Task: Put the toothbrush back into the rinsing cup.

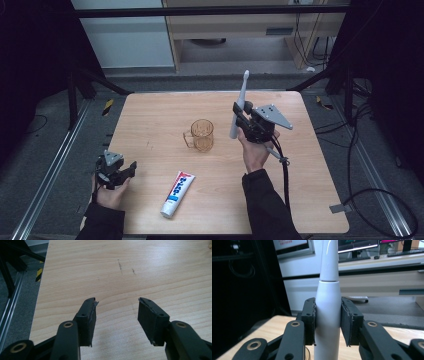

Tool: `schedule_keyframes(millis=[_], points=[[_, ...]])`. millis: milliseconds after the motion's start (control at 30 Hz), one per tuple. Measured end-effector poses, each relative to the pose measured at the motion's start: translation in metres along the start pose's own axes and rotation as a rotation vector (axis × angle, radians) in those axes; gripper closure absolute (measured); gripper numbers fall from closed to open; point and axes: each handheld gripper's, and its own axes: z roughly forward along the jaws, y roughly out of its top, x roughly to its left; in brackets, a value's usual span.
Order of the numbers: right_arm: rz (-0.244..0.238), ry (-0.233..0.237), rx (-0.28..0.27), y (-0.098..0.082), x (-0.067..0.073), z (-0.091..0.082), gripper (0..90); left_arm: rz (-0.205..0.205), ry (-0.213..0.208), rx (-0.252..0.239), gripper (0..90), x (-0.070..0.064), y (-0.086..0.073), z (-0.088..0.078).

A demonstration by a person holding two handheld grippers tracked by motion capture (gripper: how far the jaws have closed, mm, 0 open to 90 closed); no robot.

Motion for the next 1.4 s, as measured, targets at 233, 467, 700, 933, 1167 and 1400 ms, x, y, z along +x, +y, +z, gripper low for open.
schedule_keyframes(millis=[233,467,700,933,1167,1400], points=[[0.007,-0.020,-0.054,0.000,0.012,0.014,67.1,-0.002,-0.001,-0.002,47.9,0.000,0.000,0.000],[0.006,-0.029,-0.062,-0.006,0.023,0.030,67.1,-0.004,-0.001,-0.007,47.9,0.000,0.000,-0.001],[-0.001,-0.037,-0.068,-0.013,0.032,0.044,67.1,-0.006,-0.002,-0.008,47.9,0.001,0.000,-0.001],[-0.004,-0.026,-0.071,-0.017,0.042,0.055,67.1,-0.007,0.000,-0.013,47.6,0.001,0.000,-0.001],[-0.005,-0.026,-0.057,-0.023,0.047,0.064,67.1,-0.010,0.001,-0.015,47.5,0.001,0.000,-0.002],[-0.028,-0.032,-0.033,-0.033,0.049,0.074,67.0,-0.008,0.000,-0.016,47.5,0.001,0.000,-0.002]])
